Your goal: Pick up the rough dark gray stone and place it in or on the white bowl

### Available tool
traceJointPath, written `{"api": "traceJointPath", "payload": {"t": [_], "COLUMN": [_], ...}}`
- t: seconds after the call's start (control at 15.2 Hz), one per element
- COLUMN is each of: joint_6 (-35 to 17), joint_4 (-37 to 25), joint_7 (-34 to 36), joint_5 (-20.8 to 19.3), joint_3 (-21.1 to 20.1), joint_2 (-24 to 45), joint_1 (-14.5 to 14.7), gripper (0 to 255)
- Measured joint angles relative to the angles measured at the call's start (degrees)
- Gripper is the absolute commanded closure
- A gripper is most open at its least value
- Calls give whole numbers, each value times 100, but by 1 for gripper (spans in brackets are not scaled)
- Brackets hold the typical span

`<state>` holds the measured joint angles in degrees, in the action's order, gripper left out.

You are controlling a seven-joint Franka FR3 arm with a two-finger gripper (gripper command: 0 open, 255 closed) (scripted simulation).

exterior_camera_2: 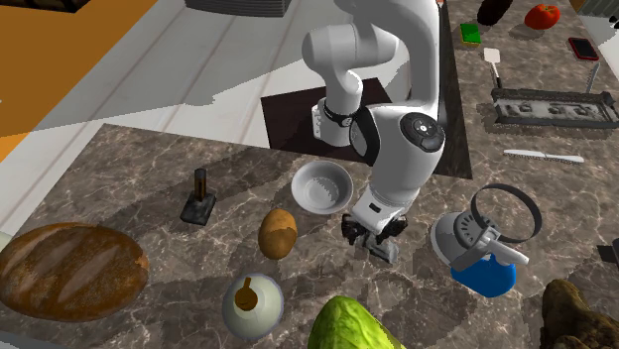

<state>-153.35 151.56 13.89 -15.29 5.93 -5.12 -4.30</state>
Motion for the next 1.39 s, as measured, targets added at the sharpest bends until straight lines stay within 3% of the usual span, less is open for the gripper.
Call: {"api": "traceJointPath", "payload": {"t": [0.07, 0.13, 0.2, 0.26, 0.33, 0.4, 0.46, 0.59, 0.86, 1.32, 1.39], "joint_6": [186, 195, 189, 388, 808, 1115, 1236, 1238, 941, 832, 832], "joint_4": [-149, -151, -149, -292, -553, -692, -762, -790, -724, -730, -730], "joint_7": [-818, -1506, -1549, -1616, -2234, -3337, -4421, -5293, -5686, -5746, -5746], "joint_5": [521, 666, 598, 825, 1477, 1916, 2158, 2383, 2590, 2654, 2654], "joint_3": [125, 125, 102, 191, 329, 378, 379, 359, 317, 299, 299], "joint_2": [91, 92, 93, 195, 391, 488, 573, 709, 987, 1104, 1105], "joint_1": [225, 228, 205, 300, 445, 469, 479, 478, 480, 482, 482], "gripper": [0, 0, 0, 0, 0, 0, 0, 0, 0, 0, 255]}}
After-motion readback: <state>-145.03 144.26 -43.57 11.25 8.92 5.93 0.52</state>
